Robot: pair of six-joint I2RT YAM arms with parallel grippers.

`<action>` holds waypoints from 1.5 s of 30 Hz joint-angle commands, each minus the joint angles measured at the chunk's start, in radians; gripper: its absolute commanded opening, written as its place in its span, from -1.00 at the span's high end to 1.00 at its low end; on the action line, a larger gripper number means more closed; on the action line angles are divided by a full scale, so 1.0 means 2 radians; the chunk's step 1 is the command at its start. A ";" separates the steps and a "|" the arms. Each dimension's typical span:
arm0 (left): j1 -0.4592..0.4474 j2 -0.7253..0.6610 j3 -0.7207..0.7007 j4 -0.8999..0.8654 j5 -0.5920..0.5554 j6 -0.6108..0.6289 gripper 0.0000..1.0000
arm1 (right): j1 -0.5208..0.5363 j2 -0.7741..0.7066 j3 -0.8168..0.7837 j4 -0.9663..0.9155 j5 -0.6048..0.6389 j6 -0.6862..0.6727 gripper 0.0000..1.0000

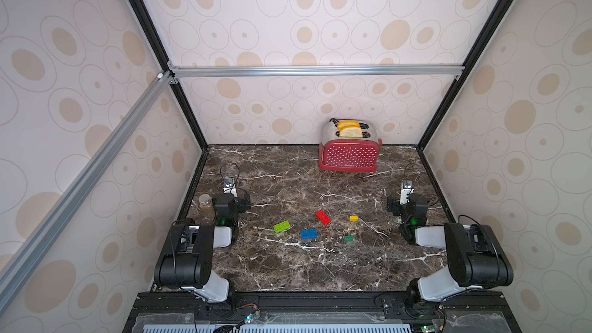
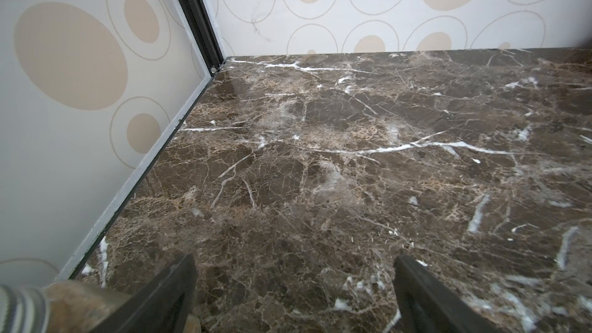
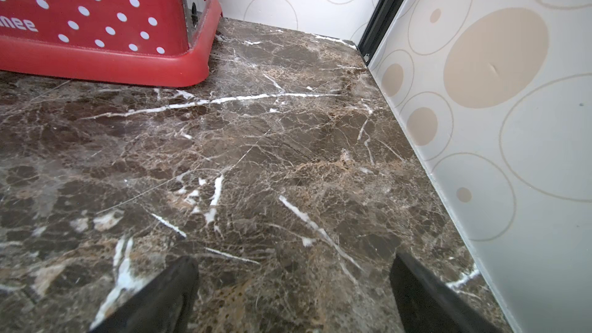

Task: Assemble the number 5 with lego
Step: Pick up the lego brick from the center of the board.

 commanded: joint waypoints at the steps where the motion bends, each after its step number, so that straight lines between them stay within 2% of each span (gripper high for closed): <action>1: 0.009 0.004 0.012 -0.002 0.015 0.000 -0.98 | 0.002 0.002 0.006 -0.002 -0.001 -0.003 -1.00; 4: 0.008 -0.002 0.009 0.000 0.007 0.000 -0.98 | 0.002 -0.009 0.006 0.003 0.009 -0.001 -1.00; 5: 0.005 -0.010 0.015 -0.016 -0.013 -0.003 -0.98 | 0.002 -0.025 0.015 -0.028 0.010 -0.001 -1.00; 7: 0.001 -0.044 0.054 -0.111 -0.045 -0.008 -0.98 | 0.002 -0.072 0.045 -0.130 0.009 0.003 -1.00; 10: -0.009 -0.069 0.091 -0.198 -0.070 -0.014 -0.98 | 0.002 -0.121 0.056 -0.185 0.005 0.030 -1.00; 12: -0.009 -0.085 0.118 -0.257 -0.064 -0.048 -0.98 | 0.002 -0.150 0.077 -0.249 -0.011 0.057 -1.00; 14: -0.009 -0.104 0.133 -0.289 -0.021 -0.073 -0.98 | 0.002 -0.180 0.101 -0.309 -0.044 0.088 -1.00; 16: -0.009 -0.123 0.141 -0.309 0.013 -0.145 -0.98 | 0.001 -0.218 0.116 -0.361 -0.057 0.159 -1.00; 18: -0.009 -0.133 0.165 -0.374 0.011 -0.240 -0.98 | 0.001 -0.246 0.125 -0.438 -0.014 0.287 -1.00; 19: -0.009 -0.135 0.176 -0.405 0.018 -0.273 -0.98 | -0.005 -0.257 0.122 -0.453 -0.030 0.315 -1.00; 21: -0.009 -0.134 0.179 -0.410 0.079 -0.279 -0.98 | -0.011 -0.269 0.121 -0.444 -0.091 0.299 -0.95; 24: -0.008 -0.135 0.184 -0.439 0.132 -0.295 -0.96 | -0.011 -0.273 0.152 -0.493 -0.140 0.280 -0.86; 29: -0.008 -0.167 0.204 -0.550 0.189 -0.283 -0.59 | -0.010 -0.244 0.236 -0.640 -0.212 0.251 -0.30; 32: -0.009 -0.198 0.206 -0.610 0.221 -0.261 -0.35 | -0.006 -0.234 0.257 -0.713 -0.237 0.241 -0.15; 39: -0.011 -0.234 0.182 -0.676 0.280 -0.248 -0.17 | 0.025 -0.227 0.259 -0.819 -0.283 0.221 -0.14; 45: -0.023 -0.253 0.149 -0.687 0.305 -0.250 -0.17 | 0.083 -0.221 0.229 -0.816 -0.272 0.238 -0.20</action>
